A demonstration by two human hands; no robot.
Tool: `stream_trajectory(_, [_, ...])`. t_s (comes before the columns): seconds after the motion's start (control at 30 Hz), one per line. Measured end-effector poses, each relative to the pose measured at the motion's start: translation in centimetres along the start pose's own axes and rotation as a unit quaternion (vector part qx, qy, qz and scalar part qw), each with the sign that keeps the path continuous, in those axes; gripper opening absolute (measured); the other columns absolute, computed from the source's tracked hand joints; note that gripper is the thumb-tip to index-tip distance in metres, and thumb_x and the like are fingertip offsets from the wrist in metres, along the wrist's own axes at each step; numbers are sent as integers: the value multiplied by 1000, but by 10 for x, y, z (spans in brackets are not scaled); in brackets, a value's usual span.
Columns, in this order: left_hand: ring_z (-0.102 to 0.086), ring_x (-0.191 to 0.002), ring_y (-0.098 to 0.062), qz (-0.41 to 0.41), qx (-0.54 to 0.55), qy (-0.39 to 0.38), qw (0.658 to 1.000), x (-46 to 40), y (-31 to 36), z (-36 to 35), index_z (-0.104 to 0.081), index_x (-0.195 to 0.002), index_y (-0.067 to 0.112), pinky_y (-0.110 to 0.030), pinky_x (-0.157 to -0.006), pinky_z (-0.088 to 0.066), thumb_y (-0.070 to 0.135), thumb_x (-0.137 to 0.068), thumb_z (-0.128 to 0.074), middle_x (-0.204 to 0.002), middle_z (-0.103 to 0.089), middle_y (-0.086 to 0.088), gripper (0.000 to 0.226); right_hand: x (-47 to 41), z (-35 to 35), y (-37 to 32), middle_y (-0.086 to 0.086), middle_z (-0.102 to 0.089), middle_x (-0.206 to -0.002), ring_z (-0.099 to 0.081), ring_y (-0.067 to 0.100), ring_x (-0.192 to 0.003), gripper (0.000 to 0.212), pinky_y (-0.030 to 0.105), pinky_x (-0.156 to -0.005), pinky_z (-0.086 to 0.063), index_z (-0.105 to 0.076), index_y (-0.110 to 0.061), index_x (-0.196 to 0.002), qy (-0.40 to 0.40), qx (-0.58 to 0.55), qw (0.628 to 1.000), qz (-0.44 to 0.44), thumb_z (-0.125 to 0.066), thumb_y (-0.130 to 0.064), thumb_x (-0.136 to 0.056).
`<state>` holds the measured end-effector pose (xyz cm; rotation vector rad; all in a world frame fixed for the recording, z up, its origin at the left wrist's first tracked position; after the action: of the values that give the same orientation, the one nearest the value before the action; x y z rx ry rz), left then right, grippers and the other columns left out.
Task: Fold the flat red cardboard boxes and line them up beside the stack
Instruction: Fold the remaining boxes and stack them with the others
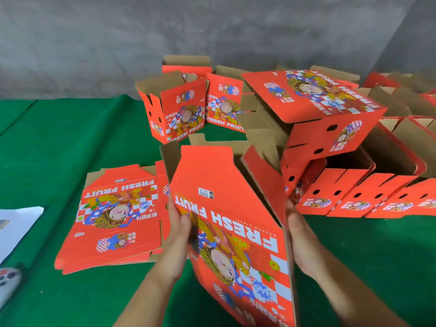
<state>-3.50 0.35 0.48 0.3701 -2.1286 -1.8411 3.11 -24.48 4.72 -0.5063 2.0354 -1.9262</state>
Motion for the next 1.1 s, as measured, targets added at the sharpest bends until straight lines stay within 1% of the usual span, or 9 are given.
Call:
stream_trajectory(0.13, [-24,-158,-36,13,-1,-92,996,2,33,-45,-17,-162,-4,-49,-128,-25,112,0,-46,-170,-23,-21,201,8,11,-9,6,-73,-123,-68,23,-114,85,46,-99,-54,-59,-18,-135,77,27,995,53,-80,-66,-69])
stream_trajectory(0.27, [-46,-148,-17,-87,-41,-215,972,51,29,-81,1,-166,16,-28,-113,-46,30,-87,-86,-164,-42,-5,118,26,-1,-1,-19,-70,-108,-68,-4,-94,60,15,-77,-53,-58,-33,-129,190,120,964,140,-61,-35,-70])
stream_trajectory(0.37, [-67,-122,-9,-136,-28,-69,988,64,25,-75,-46,-151,22,-16,-97,-51,55,-85,-82,-134,-70,4,83,38,-20,17,-18,-63,-132,-63,2,-118,79,10,-93,-47,-44,-24,-148,176,103,963,177,-69,-19,-74])
stream_trajectory(0.47, [-74,-93,-25,-109,-26,86,990,66,15,-49,-68,-123,32,-42,-88,-60,85,-70,-72,-95,-79,6,75,53,-38,42,1,-42,-159,-46,14,-143,93,14,-105,-42,-23,-20,-162,97,122,975,160,-70,-6,-83])
stream_trajectory(0.57, [-61,-63,-35,-61,-34,107,992,61,-1,-18,-71,-105,32,-58,-58,-50,75,-74,-77,-59,-64,3,53,62,-39,55,6,-33,-160,-40,24,-146,75,28,-113,-39,-25,-19,-162,68,107,975,182,-61,-30,-97])
stream_trajectory(0.63, [-63,-62,-24,-98,-61,100,988,56,-2,-1,-74,-95,38,-41,-59,-54,40,-88,-75,-59,-67,7,7,56,-27,53,0,-48,-142,-54,27,-128,59,42,-106,-46,-44,-32,-151,122,85,976,157,-54,-56,-98])
stream_trajectory(0.73, [-59,-60,9,-121,-89,91,984,48,-1,20,-75,-83,40,-9,-59,-49,2,-91,-70,-67,-71,16,39,29,2,43,-3,-51,-136,-56,25,-127,57,54,-111,-42,-50,-44,-142,198,77,974,79,-49,-66,-89])
stream_trajectory(0.9, [-54,-53,-1,-86,-26,94,991,40,-1,52,-78,-81,28,-13,-50,-44,30,-96,-59,-61,-66,7,24,-30,35,13,-16,-63,-127,-62,-8,-107,42,19,-93,-49,-54,-33,-133,188,-6,982,28,-47,-57,-99])
stream_trajectory(1.1, [-76,-107,-17,-66,-95,17,993,40,1,5,-74,-119,32,-26,-92,-59,54,-94,-62,-112,-80,1,35,-32,49,26,-5,-62,-141,-63,2,-120,71,40,-104,-43,-52,-32,-144,65,-55,988,-127,-40,-79,-91])
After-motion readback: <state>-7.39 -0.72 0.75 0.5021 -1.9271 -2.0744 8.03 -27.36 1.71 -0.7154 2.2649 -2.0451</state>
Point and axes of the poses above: each hand's wrist, its own x-axis away from the middle knuckle, its own z-axis out of the back of the hand, y = z × x, the point moved 3 cm from there along -x, towards the middle knuckle
